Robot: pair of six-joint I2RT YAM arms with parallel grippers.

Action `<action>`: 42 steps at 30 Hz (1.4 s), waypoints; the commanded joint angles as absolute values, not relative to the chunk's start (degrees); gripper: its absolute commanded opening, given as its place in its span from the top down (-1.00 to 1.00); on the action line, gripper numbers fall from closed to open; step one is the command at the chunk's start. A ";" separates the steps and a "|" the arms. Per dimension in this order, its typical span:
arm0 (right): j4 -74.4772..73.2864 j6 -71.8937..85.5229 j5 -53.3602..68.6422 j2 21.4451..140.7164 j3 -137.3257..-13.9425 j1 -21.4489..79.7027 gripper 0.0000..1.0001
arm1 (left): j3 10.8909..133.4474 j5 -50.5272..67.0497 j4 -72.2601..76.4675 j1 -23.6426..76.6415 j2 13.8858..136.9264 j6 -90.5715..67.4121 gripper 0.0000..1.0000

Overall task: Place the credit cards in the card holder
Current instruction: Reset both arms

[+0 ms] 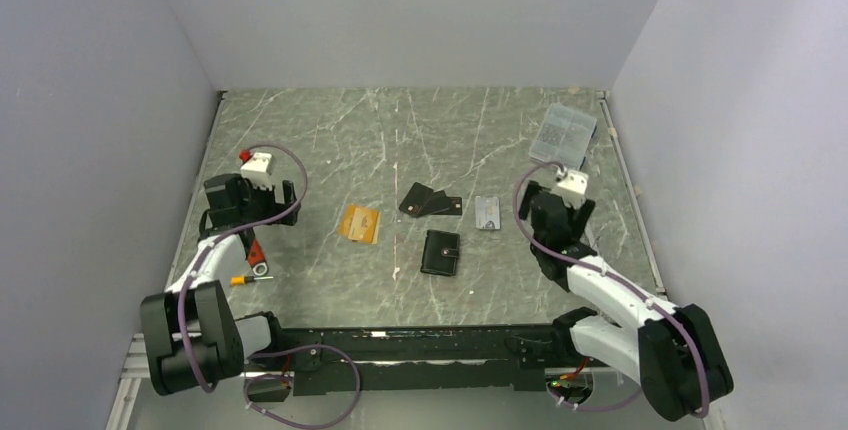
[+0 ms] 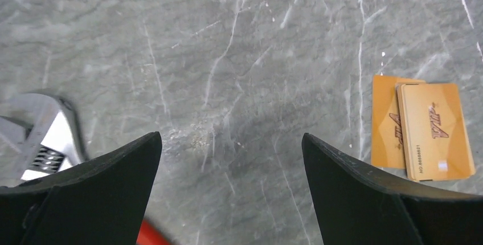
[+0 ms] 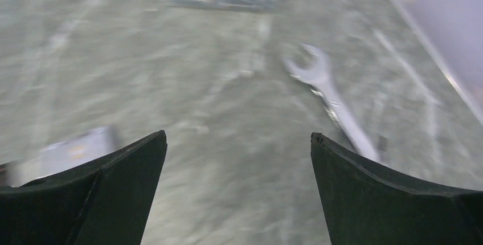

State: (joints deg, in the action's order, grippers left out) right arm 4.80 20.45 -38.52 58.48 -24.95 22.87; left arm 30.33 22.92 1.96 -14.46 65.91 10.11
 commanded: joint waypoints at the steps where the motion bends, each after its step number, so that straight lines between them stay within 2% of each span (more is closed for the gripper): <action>1: 35.03 13.24 -51.48 59.45 -14.04 17.88 -0.99 | 27.14 25.07 21.94 -14.70 68.86 6.38 -0.99; 4: 45.29 12.19 -51.50 64.65 -10.39 14.52 -0.99 | 23.08 26.50 29.57 -14.68 69.83 5.51 -0.99; 13: 54.69 10.83 -49.32 73.18 -12.65 10.32 -0.99 | 16.77 23.33 42.57 -14.64 68.02 6.17 -0.99; 24: 71.86 10.06 -50.71 77.60 -6.68 9.17 -0.99 | 14.73 22.34 46.21 -14.68 66.62 5.51 -0.99; 28: 72.45 10.18 -50.42 77.30 -6.16 9.12 -0.99 | 12.05 21.57 50.99 -14.66 65.95 3.50 -0.99; 40: 75.21 8.15 -46.95 77.89 -5.27 9.10 -0.99 | 12.38 21.39 52.50 -14.18 67.66 1.72 -0.99; 41: 75.59 7.29 -45.87 78.20 -5.38 9.07 -0.99 | 10.40 20.78 57.41 -14.05 69.44 1.02 -0.99; 42: 75.46 6.38 -44.69 78.39 -5.69 9.20 -0.99 | 7.21 20.86 71.47 -13.34 74.58 0.45 -0.99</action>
